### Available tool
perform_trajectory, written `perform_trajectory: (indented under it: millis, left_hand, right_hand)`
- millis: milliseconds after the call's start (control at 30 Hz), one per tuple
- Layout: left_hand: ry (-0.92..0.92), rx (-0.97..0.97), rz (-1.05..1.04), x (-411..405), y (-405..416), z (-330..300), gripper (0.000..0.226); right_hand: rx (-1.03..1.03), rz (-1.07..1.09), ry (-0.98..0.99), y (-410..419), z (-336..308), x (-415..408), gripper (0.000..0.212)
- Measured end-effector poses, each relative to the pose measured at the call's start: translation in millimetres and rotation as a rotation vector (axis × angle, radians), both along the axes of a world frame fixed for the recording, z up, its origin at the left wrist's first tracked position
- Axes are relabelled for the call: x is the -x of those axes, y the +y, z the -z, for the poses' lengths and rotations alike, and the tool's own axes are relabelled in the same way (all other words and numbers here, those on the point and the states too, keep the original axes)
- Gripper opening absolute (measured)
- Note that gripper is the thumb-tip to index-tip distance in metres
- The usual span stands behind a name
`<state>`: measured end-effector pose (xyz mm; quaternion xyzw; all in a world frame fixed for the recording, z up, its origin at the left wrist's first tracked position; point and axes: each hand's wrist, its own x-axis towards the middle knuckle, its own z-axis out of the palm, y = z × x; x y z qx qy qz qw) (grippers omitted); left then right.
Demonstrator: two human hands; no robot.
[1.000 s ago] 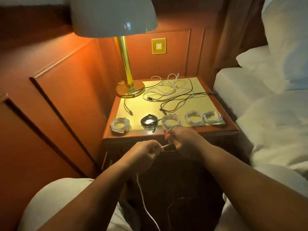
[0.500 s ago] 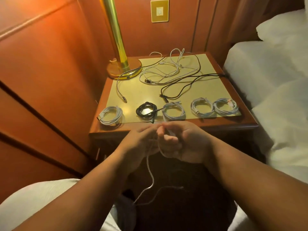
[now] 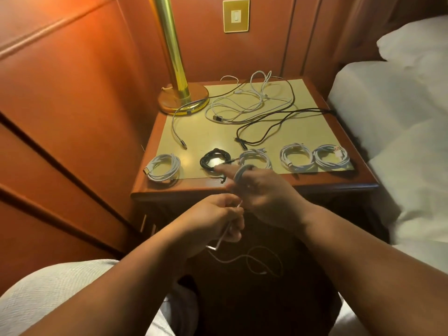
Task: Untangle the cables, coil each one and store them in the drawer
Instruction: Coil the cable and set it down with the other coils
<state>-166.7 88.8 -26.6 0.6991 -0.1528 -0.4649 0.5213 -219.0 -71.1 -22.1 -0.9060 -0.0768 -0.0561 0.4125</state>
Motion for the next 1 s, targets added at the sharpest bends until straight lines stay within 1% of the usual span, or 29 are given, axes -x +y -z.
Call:
perform_trajectory:
  millis: [33, 67, 100, 133, 200, 267, 333, 367, 400, 433, 467, 500, 533, 567, 633, 700, 767, 800, 833, 900, 967, 1000]
  left_hand:
    - [-0.106, -0.065, 0.029, -1.7, 1.2, 0.0, 0.013]
    - [-0.256, -0.133, 0.070, -3.9, 3.0, 0.5, 0.013]
    - [-0.421, -0.187, 0.109, -5.7, 4.4, 0.4, 0.013]
    - [-0.586, -0.226, 0.141, -6.6, 5.4, 0.4, 0.013]
    - [-0.834, -0.240, 0.167, -5.6, 7.5, -0.2, 0.012]
    - [-0.989, -0.208, 0.151, -4.4, 9.4, -0.9, 0.016]
    - [-1.068, -0.132, 0.134, -8.1, 12.0, 0.1, 0.017]
    - [-1.064, -0.084, 0.119, -11.0, 13.2, 1.4, 0.016]
    - [-1.027, -0.041, 0.101, -14.1, 14.6, 3.1, 0.015]
    - [-0.955, -0.002, 0.089, -16.5, 15.5, 4.0, 0.013]
    - [-0.851, 0.040, 0.083, -18.3, 15.8, 5.0, 0.011]
    - [-0.723, 0.091, 0.072, -18.9, 15.5, 5.2, 0.012]
    - [-0.595, 0.147, 0.047, -17.9, 14.8, 4.9, 0.016]
    - [-0.465, 0.196, 0.015, -15.5, 13.6, 4.1, 0.023]
    - [-0.219, 0.284, -0.040, -8.4, 9.3, 2.8, 0.035]
    - [-0.036, 0.350, -0.079, 0.5, 3.6, -0.7, 0.049]
    - [0.145, 0.401, -0.148, 10.1, -1.5, -0.9, 0.057]
    - [0.245, 0.409, -0.204, 14.4, -4.2, -1.0, 0.057]
    - [0.324, 0.416, -0.263, 18.3, -6.4, -1.5, 0.053]
    - [0.361, 0.431, -0.348, 21.9, -9.0, 0.7, 0.040]
    - [0.277, 0.419, -0.367, 20.0, -10.0, 7.0, 0.037]
    - [0.239, 0.402, -0.349, 18.0, -9.0, 9.7, 0.038]
  right_hand:
    - [0.217, 0.000, -0.014, 1.7, 3.5, 1.2, 0.037]
    - [0.384, 0.005, -0.023, 4.9, 6.4, 3.2, 0.033]
    - [0.493, 0.018, -0.017, 8.9, 8.8, 5.3, 0.028]
    - [0.546, 0.042, -0.005, 12.4, 10.5, 7.4, 0.023]
    - [0.535, 0.108, 0.047, 17.2, 10.6, 10.7, 0.015]
    - [0.428, 0.158, 0.127, 18.5, 8.1, 14.0, 0.022]
    - [0.313, 0.169, 0.224, 19.6, 4.4, 15.2, 0.032]
    - [0.220, 0.174, 0.299, 22.6, 1.8, 15.5, 0.035]
    - [0.131, 0.165, 0.396, 23.5, 0.9, 15.6, 0.038]
    - [-0.055, 0.162, 0.527, 23.1, 1.1, 15.1, 0.041]
    - [-0.287, 0.129, 0.635, 21.6, 0.2, 16.9, 0.045]
    - [-0.584, 0.105, 0.730, 19.8, -0.6, 18.9, 0.051]
    - [-0.836, 0.041, 0.788, 16.7, 1.0, 20.7, 0.055]
    - [-1.022, -0.052, 0.816, 14.1, 3.4, 21.9, 0.057]
    - [-1.282, -0.219, 0.823, 13.2, 4.7, 22.4, 0.057]
    - [-1.447, -0.300, 0.798, 14.6, 4.7, 21.5, 0.054]
    - [-1.540, -0.358, 0.756, 18.1, 6.3, 21.9, 0.051]
    - [-1.561, -0.372, 0.724, 19.9, 7.3, 22.4, 0.049]
    - [-1.575, -0.370, 0.685, 22.1, 7.9, 22.1, 0.047]
    - [-1.624, -0.326, 0.595, 24.3, 7.6, 20.9, 0.043]
    - [-1.651, -0.232, 0.478, 24.3, 4.6, 20.1, 0.043]
    - [-1.615, -0.183, 0.417, 23.3, 2.5, 19.4, 0.043]
